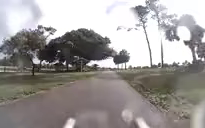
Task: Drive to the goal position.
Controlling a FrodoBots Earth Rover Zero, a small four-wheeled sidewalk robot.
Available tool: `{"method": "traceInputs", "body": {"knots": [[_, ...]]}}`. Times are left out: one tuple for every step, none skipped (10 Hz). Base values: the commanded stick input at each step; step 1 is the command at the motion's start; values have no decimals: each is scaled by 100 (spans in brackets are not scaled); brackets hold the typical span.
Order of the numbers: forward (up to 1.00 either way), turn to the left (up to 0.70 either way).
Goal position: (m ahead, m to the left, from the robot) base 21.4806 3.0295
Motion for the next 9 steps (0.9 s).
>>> {"method": "traceInputs", "body": {"knots": [[85, 0], [85, 0], [85, 0], [85, 0], [85, 0], [85, 0], [85, 0], [85, 0], [85, 0]]}}
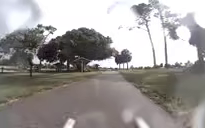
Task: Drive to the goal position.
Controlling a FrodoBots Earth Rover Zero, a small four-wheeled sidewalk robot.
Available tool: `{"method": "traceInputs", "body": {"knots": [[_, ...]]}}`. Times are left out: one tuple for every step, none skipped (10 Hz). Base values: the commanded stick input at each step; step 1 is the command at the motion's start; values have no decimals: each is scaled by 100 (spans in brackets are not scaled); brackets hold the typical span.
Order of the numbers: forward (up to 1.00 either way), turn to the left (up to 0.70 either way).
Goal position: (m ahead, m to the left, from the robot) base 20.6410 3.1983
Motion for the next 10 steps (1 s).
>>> {"method": "traceInputs", "body": {"knots": [[85, 0], [85, 0], [85, 0], [85, 0], [85, 0], [85, 0], [85, 0], [85, 0], [85, 0], [85, 0]]}}
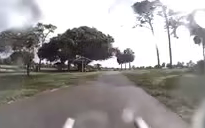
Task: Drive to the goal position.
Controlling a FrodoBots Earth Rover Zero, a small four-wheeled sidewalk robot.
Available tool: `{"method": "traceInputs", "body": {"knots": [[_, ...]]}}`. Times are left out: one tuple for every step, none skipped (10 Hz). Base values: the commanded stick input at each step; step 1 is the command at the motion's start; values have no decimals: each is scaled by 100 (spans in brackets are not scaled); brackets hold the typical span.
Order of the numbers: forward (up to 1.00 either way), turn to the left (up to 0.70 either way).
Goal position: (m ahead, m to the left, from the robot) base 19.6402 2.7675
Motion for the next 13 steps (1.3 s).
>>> {"method": "traceInputs", "body": {"knots": [[85, 0], [85, 0], [85, 0], [85, 0], [85, 0], [85, 0], [85, 0], [85, 0], [85, 0], [85, 0], [85, 0], [85, 0], [85, 0]]}}
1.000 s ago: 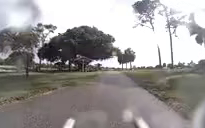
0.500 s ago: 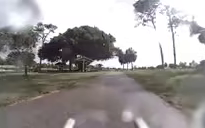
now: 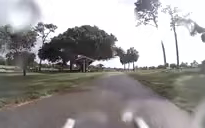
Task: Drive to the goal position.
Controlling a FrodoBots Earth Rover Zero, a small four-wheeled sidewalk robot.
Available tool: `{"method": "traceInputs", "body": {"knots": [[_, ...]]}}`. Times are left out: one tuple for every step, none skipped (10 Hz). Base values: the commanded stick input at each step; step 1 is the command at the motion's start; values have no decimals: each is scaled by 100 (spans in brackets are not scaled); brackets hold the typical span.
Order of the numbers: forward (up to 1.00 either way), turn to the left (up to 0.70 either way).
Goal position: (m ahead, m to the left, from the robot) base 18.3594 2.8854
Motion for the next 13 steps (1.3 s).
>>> {"method": "traceInputs", "body": {"knots": [[85, 0], [85, 0], [85, 0], [85, 0], [85, 0], [85, 0], [85, 0], [85, 0], [85, 0], [85, 0], [85, 0], [85, 0], [85, 0]]}}
